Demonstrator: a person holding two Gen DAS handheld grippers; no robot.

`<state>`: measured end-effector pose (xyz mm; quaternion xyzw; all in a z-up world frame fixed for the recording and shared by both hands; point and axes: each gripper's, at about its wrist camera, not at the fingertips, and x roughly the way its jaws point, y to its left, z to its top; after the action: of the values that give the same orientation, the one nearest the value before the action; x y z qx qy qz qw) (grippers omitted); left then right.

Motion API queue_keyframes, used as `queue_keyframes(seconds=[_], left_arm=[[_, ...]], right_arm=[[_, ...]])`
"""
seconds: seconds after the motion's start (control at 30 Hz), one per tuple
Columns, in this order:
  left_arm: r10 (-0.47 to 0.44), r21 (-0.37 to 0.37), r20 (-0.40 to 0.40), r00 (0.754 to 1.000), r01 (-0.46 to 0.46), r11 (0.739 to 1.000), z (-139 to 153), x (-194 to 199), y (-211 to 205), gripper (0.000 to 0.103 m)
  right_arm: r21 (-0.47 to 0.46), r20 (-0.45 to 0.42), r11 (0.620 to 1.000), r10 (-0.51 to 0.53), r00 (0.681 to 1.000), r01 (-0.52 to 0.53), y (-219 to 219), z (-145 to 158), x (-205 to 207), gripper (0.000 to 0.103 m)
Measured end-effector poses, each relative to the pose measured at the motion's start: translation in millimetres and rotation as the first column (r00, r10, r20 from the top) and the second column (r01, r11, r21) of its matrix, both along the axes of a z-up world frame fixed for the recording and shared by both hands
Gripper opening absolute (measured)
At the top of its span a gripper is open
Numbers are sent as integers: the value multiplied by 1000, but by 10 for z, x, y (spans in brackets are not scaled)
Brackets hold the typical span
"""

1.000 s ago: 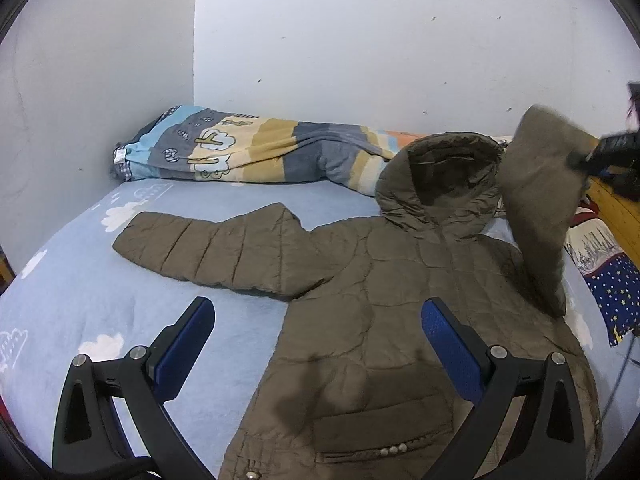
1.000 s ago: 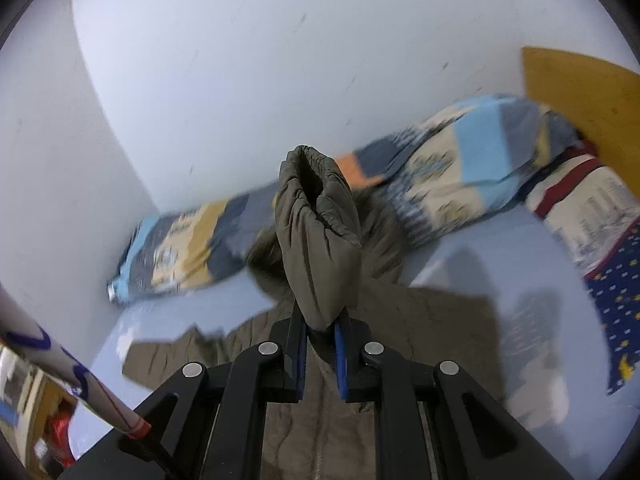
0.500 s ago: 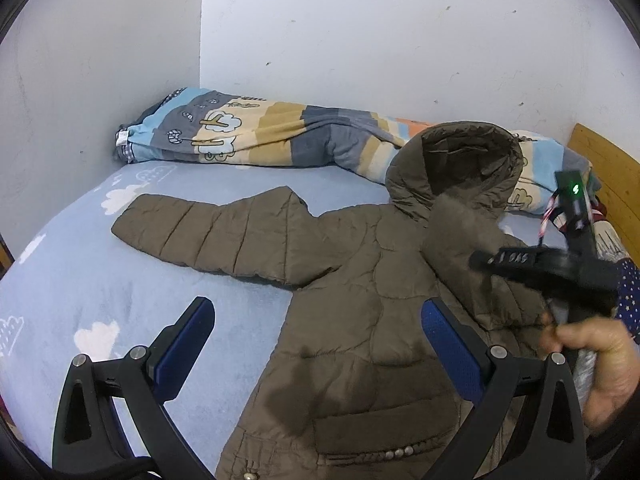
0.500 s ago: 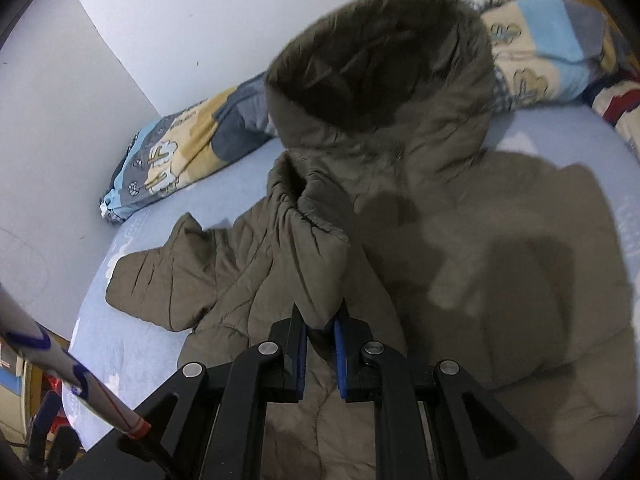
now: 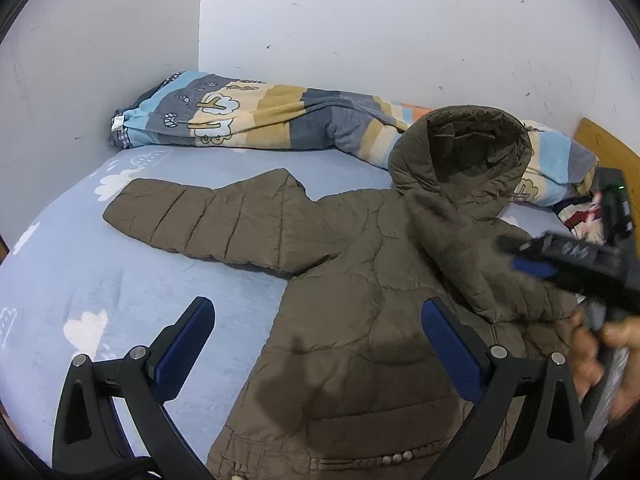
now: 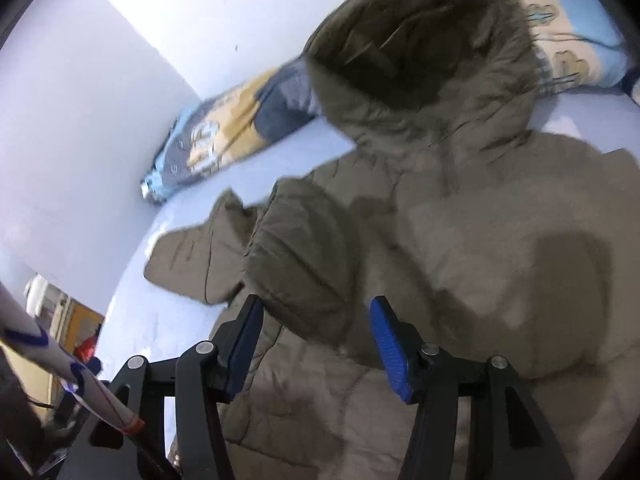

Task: Fold large clothes
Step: 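Fold the held sleeve across the jacket front with the right gripper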

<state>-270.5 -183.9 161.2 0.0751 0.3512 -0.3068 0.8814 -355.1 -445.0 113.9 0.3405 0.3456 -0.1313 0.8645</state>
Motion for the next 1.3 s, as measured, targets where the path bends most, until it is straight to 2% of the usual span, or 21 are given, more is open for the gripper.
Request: queue_keyframes(seconds=[0.17,0.27,0.37,0.43,0.53,0.6,0.67,0.7,0.77,0.8,0.87,0.93,1.03,1.1,1.17,1.23,1.3], left_arm=[[-7,5,0,1000,7,1000,-23,-24,-38,103],[-15,17,-1,1000,15,1000,-51,-35,-81,103],[-21,32,4,1000,21,999,-77,-46,-122,103],[-22,36,5,1000,22,999,-94,-40,-138,103],[-19,44,2,1000,19,999,-113,-22,-148,103],[-13,42,-2,1000,13,999,-112,-5,-131,103],[-6,35,-6,1000,6,999,-101,12,-106,103],[-3,32,-8,1000,3,999,-98,14,-98,103],[1,28,-14,1000,-1,1000,-95,21,-82,103],[0,28,-17,1000,0,1000,-94,21,-77,103],[1,29,-15,1000,0,1000,-87,17,-75,103],[1,28,-15,1000,0,1000,-80,21,-67,103],[10,27,-23,1000,-10,1000,-82,61,-36,103],[13,24,-40,999,-12,1000,-92,99,-17,103],[14,27,-50,999,-13,1000,-101,121,-9,103],[14,26,-60,998,-12,1000,-103,135,6,103],[15,12,-70,997,-14,1000,-87,153,33,103]], right_arm=[[-41,-32,986,-163,986,162,-561,33,-486,60],[-128,-113,946,-312,944,297,-905,-30,-791,60],[-232,-257,908,-404,878,349,-1156,-242,-928,60],[-243,-316,902,-422,849,358,-1259,-416,-981,60],[-183,-385,930,-365,848,318,-1312,-737,-955,61],[-218,-400,930,-363,841,298,-1287,-753,-914,61],[-254,-403,909,-410,818,330,-1256,-611,-900,61],[-291,-362,893,-435,824,344,-1176,-480,-884,61],[-334,-289,891,-408,866,309,-946,-261,-761,61],[-336,-264,899,-375,888,280,-811,-193,-675,61],[-263,-239,946,-253,937,188,-538,-153,-439,61],[-229,-242,964,-194,951,139,-332,-187,-288,61],[-237,-283,969,-138,949,71,-44,-299,-29,61],[-255,-357,966,-136,924,44,18,-482,101,61],[-262,-394,964,-143,908,38,29,-611,143,62],[-253,-405,967,-136,904,32,9,-594,126,62],[-225,-363,973,-121,924,39,21,-423,-10,62]])
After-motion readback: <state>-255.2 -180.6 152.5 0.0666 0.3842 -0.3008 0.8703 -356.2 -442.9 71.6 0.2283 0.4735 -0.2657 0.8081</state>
